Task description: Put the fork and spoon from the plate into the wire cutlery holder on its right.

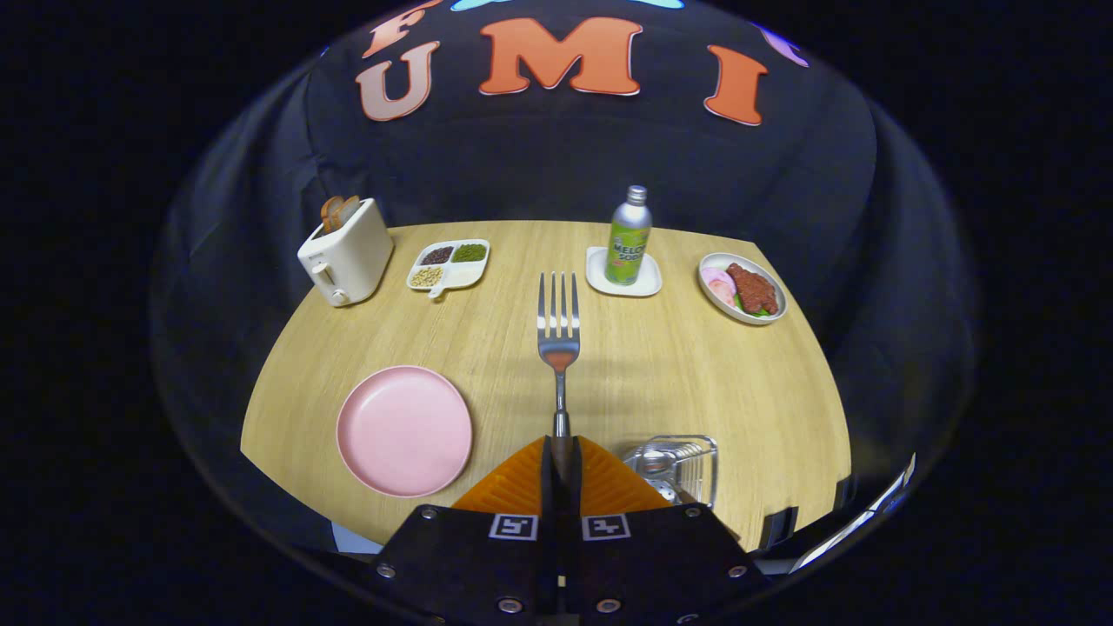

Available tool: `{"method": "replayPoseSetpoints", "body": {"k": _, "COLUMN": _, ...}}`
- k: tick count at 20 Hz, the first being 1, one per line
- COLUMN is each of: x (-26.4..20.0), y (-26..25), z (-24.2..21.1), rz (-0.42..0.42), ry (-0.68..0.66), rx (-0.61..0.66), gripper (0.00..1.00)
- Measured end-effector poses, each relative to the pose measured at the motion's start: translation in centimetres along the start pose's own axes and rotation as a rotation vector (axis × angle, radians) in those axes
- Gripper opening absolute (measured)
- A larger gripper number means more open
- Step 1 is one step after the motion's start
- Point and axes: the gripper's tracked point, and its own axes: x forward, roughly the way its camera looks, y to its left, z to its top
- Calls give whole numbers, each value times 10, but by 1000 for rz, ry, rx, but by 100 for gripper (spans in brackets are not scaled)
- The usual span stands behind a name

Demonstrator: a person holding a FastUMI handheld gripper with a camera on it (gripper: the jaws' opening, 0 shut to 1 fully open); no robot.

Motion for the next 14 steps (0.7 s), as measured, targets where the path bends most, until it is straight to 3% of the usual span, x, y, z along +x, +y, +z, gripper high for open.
{"method": "replayPoseSetpoints", "body": {"k": 5, "x": -2, "y": -52, "z": -40, "rz": -73, "ry": 130, "rx": -21, "gripper": 4}}
{"method": "replayPoseSetpoints", "body": {"k": 14, "x": -8, "y": -72, "z": -100, "rz": -77, "ry": 349, "rx": -93, "gripper": 4}}
